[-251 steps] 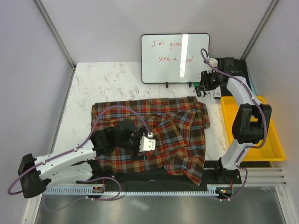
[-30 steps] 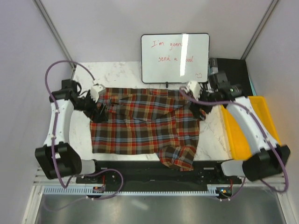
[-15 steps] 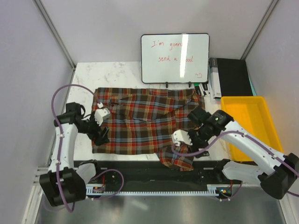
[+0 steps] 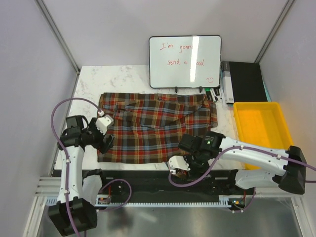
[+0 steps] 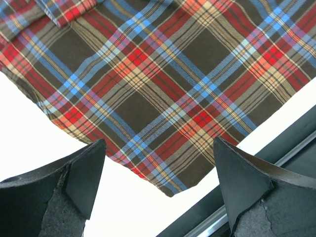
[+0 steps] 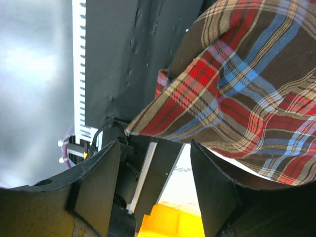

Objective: Fold and stack the long sleeve shirts
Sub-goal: Fold the shirt

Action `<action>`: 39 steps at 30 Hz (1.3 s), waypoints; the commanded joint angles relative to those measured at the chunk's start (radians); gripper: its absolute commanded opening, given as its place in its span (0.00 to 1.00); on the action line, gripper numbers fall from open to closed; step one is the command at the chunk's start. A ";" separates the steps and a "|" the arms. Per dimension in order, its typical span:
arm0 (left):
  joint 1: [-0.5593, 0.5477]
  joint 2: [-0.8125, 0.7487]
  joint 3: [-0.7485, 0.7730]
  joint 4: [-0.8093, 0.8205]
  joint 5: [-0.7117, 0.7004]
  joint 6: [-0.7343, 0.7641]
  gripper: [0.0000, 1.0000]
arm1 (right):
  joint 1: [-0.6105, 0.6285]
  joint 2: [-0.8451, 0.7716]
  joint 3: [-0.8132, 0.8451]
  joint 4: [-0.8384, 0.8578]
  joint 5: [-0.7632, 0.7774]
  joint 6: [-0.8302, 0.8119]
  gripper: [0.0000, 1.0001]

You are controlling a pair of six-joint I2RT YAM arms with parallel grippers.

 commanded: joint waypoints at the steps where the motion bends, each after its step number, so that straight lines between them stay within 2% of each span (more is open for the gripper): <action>1: 0.008 0.011 0.004 0.067 -0.016 -0.088 0.97 | 0.057 0.026 -0.006 0.073 0.090 0.119 0.68; 10: 0.028 0.012 -0.028 0.139 -0.041 -0.166 0.98 | 0.157 0.063 -0.039 0.082 0.140 0.140 0.72; 14: 0.049 0.006 -0.044 0.148 -0.036 -0.150 0.97 | 0.168 0.089 -0.053 0.105 0.183 0.168 0.70; 16: 0.067 0.008 -0.051 0.116 0.003 -0.053 0.95 | 0.167 0.101 -0.056 0.129 0.242 0.189 0.61; 18: 0.109 0.027 -0.030 0.097 0.064 0.058 0.94 | 0.167 0.103 -0.056 0.149 0.271 0.202 0.42; 19: 0.121 0.049 -0.010 0.003 0.100 0.123 0.92 | 0.160 0.103 -0.053 0.152 0.289 0.206 0.32; 20: 0.129 0.081 0.016 -0.063 0.134 0.195 0.91 | 0.153 0.103 -0.041 0.154 0.295 0.206 0.14; 21: 0.135 0.140 0.074 -0.132 0.186 0.356 0.88 | 0.150 0.103 -0.033 0.154 0.301 0.208 0.05; 22: 0.138 0.176 0.097 -0.280 0.200 0.445 0.88 | 0.137 0.100 -0.024 0.152 0.308 0.209 0.00; 24: 0.143 0.248 0.143 -0.384 0.188 0.661 0.86 | 0.122 0.092 0.011 0.142 0.308 0.205 0.00; 26: 0.143 0.285 0.153 -0.456 0.140 0.761 0.82 | 0.096 0.086 0.036 0.139 0.314 0.199 0.00; 30: 0.143 0.313 0.118 -0.455 0.001 0.934 0.75 | 0.053 0.078 0.059 0.128 0.325 0.191 0.00; 33: 0.143 0.264 0.029 -0.386 -0.062 1.008 0.73 | -0.002 0.074 0.069 0.110 0.317 0.188 0.00; 39: 0.143 0.155 -0.171 -0.133 -0.139 1.027 0.71 | -0.036 0.042 0.065 0.097 0.315 0.176 0.00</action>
